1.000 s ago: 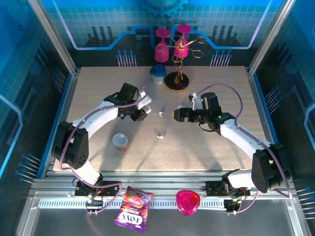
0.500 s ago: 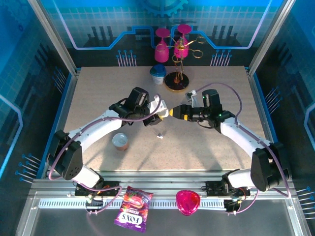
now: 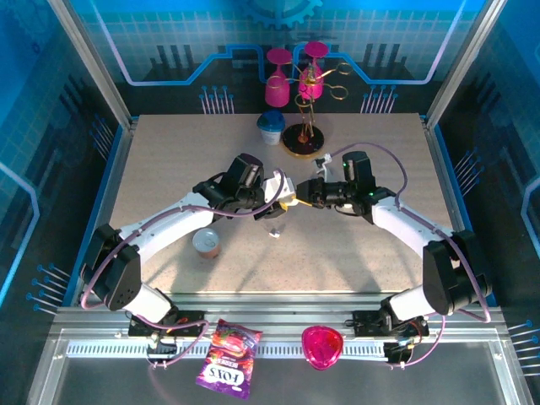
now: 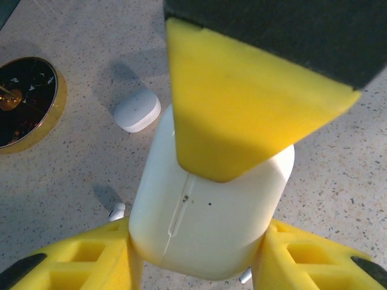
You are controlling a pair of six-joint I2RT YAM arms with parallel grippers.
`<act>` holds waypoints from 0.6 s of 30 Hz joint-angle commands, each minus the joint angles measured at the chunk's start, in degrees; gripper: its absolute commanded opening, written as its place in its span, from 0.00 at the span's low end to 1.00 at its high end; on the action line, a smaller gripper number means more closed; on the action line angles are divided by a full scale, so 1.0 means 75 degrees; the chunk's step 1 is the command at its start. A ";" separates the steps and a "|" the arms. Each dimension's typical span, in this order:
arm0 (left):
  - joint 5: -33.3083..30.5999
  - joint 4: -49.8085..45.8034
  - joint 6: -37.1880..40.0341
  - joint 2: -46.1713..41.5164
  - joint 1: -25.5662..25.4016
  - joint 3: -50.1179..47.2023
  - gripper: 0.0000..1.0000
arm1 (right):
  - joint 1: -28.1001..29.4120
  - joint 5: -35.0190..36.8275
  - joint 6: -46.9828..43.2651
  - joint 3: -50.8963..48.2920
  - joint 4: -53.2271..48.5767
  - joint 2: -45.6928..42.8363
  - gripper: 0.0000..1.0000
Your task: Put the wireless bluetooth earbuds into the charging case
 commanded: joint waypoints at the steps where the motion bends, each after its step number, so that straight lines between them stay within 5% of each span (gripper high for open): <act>1: 0.0015 0.0290 0.0225 -0.0108 -0.0117 -0.0072 0.47 | -0.0008 -0.0064 -0.0149 0.0188 0.0063 0.0027 0.20; 6: -0.0187 0.1142 -0.0494 -0.0225 -0.0124 -0.0361 0.67 | -0.0071 0.0070 -0.0979 0.0096 0.0133 -0.0445 0.19; 13: 0.0433 0.3539 -0.2890 -0.0821 -0.0119 -0.1492 0.99 | -0.0487 0.0525 -0.2644 -0.0030 -0.0126 -0.1819 0.14; 18: 0.1477 0.5624 -0.4526 -0.1253 -0.0059 -0.2455 0.99 | -0.0746 0.0246 -0.3419 -0.0030 -0.0128 -0.2629 0.13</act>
